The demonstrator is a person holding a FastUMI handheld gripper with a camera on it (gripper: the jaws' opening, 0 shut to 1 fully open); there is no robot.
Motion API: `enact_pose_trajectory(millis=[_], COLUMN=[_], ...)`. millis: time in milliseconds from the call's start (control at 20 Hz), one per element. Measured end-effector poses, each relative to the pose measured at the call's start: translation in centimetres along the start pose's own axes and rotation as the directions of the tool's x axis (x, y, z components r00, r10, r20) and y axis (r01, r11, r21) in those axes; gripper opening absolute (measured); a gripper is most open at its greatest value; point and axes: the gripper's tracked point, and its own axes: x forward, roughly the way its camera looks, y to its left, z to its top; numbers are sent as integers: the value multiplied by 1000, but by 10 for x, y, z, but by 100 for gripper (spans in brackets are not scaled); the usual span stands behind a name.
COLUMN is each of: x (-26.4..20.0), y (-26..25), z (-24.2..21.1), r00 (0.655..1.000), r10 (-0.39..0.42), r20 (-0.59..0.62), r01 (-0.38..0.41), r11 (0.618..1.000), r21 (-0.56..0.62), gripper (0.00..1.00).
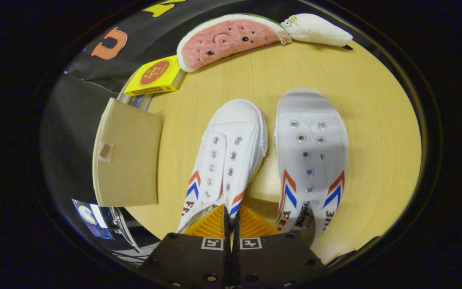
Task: Open the storage box then place both shoes into the box .Put the left shoe in first, then the right shoe, with the right side of both shoes facing outward in a uniform manner.
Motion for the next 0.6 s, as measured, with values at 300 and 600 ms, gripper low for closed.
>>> enact_pose_trajectory(millis=[300,600], x=[-44,-75], y=[60,163], z=[1,17], r00=[997,989], r10=[41,89], r20=[69,117], r01=[-37,-71], r11=[998,986], r21=[-51,-148], gripper=[0,0])
